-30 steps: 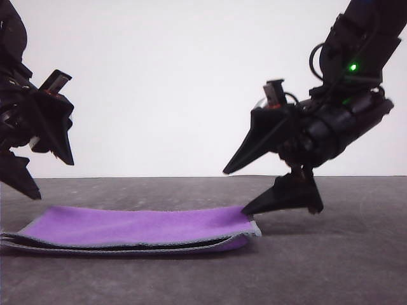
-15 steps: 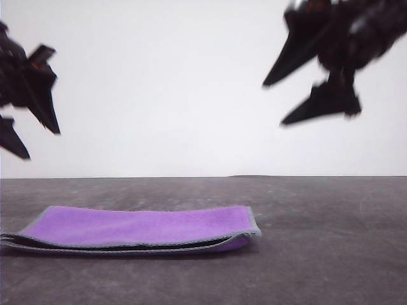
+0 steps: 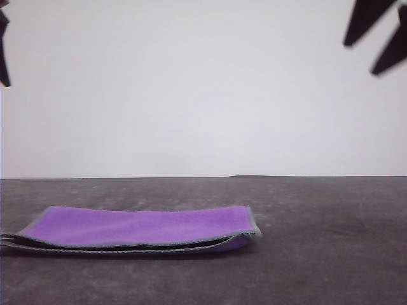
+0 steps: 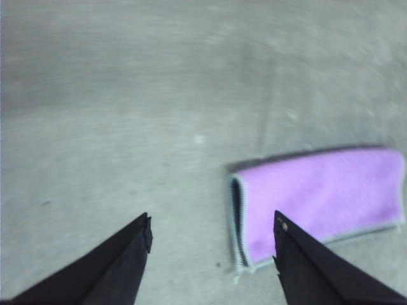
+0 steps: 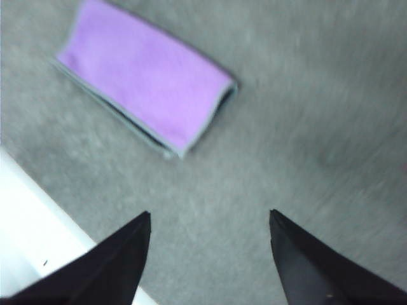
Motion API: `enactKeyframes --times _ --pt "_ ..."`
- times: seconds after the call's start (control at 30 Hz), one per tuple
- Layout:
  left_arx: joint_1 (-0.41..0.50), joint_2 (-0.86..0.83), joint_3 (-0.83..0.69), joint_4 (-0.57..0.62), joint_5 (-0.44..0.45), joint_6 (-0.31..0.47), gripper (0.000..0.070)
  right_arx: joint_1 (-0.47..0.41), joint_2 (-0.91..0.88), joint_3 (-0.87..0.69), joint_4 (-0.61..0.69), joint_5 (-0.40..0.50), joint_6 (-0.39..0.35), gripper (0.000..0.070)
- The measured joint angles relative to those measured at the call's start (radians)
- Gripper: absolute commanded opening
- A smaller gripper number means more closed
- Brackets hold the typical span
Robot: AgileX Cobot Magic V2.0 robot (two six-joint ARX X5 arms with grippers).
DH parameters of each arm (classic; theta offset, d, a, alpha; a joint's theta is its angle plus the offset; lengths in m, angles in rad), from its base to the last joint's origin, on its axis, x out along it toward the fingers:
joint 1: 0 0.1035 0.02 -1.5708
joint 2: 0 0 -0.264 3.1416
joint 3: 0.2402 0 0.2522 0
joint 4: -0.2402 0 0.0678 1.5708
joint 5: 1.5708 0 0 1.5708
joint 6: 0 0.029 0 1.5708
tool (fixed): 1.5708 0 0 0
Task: Fold clothes
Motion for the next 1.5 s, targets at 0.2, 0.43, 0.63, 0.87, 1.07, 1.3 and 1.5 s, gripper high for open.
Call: enactKeyframes --times 0.2,0.43,0.63,0.87,1.07,1.3,1.5 --pt "0.032 0.000 0.000 0.022 0.000 -0.009 0.0366 0.007 0.041 -0.287 0.353 -0.115 0.186 0.0402" --pt "0.034 0.000 0.000 0.027 0.000 -0.018 0.0366 0.046 0.188 -0.390 0.723 -0.237 0.393 0.0402" --pt "0.033 0.000 0.000 0.027 0.000 -0.025 0.0366 0.076 0.329 -0.390 0.878 -0.265 0.478 0.0402" --pt "0.033 0.000 0.000 0.028 0.000 -0.026 0.0366 0.125 0.442 -0.390 1.044 -0.286 0.574 0.0402" --pt "0.033 0.000 0.000 0.029 0.000 -0.027 0.0366 0.158 0.493 -0.390 1.164 -0.266 0.656 0.0401" --pt "0.033 0.000 0.000 0.029 0.000 -0.029 0.0366 0.178 0.535 -0.378 1.231 -0.260 0.704 0.0120" --pt "0.033 0.000 0.000 0.029 0.000 -0.029 0.0366 0.190 0.543 -0.373 1.254 -0.261 0.716 0.0000"
